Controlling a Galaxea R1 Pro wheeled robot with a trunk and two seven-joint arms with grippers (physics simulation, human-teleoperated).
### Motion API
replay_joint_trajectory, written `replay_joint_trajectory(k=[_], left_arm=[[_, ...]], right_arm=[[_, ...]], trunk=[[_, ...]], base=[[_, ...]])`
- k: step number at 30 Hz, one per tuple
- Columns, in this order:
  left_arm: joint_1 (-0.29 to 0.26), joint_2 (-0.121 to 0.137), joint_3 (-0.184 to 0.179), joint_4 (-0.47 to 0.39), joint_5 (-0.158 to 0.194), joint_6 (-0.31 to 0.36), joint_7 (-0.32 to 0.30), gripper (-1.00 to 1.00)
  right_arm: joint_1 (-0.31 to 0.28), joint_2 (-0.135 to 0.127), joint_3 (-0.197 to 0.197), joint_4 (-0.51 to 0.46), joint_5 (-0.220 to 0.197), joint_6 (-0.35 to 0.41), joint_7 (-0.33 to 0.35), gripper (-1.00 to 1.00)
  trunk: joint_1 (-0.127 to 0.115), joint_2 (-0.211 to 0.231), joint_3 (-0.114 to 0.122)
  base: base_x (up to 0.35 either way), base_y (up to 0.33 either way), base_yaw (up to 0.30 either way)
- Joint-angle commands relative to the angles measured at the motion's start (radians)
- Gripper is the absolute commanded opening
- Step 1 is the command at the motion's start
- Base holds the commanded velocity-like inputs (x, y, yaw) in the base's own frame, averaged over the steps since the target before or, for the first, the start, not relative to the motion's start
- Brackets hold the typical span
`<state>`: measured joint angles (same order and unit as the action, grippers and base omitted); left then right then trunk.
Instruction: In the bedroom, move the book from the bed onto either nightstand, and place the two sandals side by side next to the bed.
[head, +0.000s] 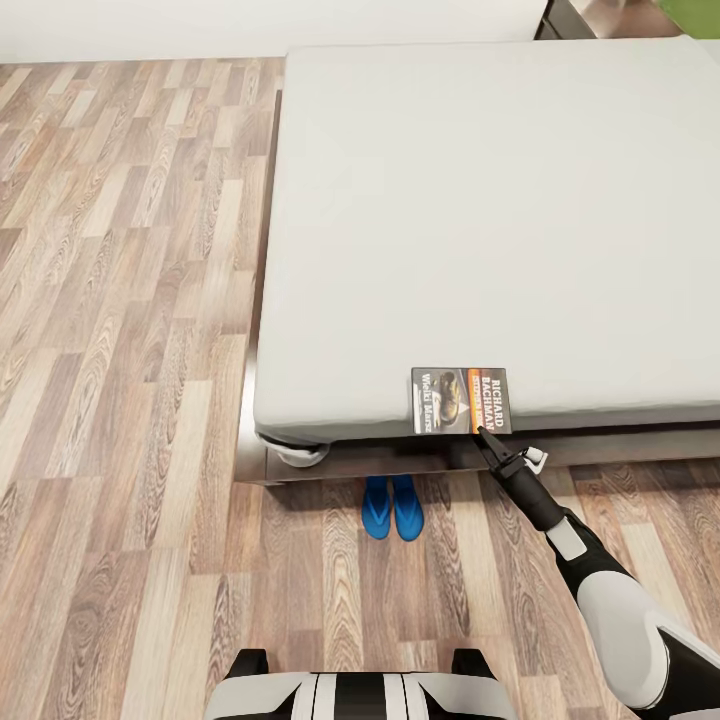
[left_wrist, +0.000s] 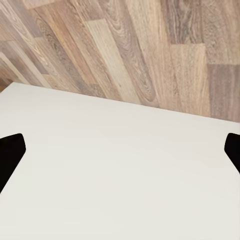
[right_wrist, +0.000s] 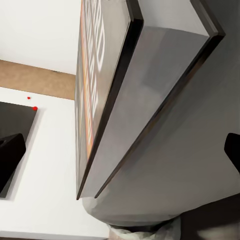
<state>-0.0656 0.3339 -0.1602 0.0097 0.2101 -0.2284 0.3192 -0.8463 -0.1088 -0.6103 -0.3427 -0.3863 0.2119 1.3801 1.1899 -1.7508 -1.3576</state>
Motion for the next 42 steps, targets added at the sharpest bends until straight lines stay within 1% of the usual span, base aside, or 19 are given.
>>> replay_joint_trajectory(k=[1,42], left_arm=[[0.0,0.0,-0.009,0.001,0.009,-0.004,0.001,1.0],[0.003,0.0,-0.009,0.001,0.01,-0.004,0.001,1.0]], right_arm=[[0.0,0.0,-0.002,0.001,-0.002,0.011,0.004,1.0],[0.0,0.0,-0.002,0.001,-0.002,0.011,0.002,1.0]], trunk=[[0.0,0.0,0.0],[0.0,0.0,0.0]], base=[[0.002,0.001,0.0],[0.0,0.0,0.0]])
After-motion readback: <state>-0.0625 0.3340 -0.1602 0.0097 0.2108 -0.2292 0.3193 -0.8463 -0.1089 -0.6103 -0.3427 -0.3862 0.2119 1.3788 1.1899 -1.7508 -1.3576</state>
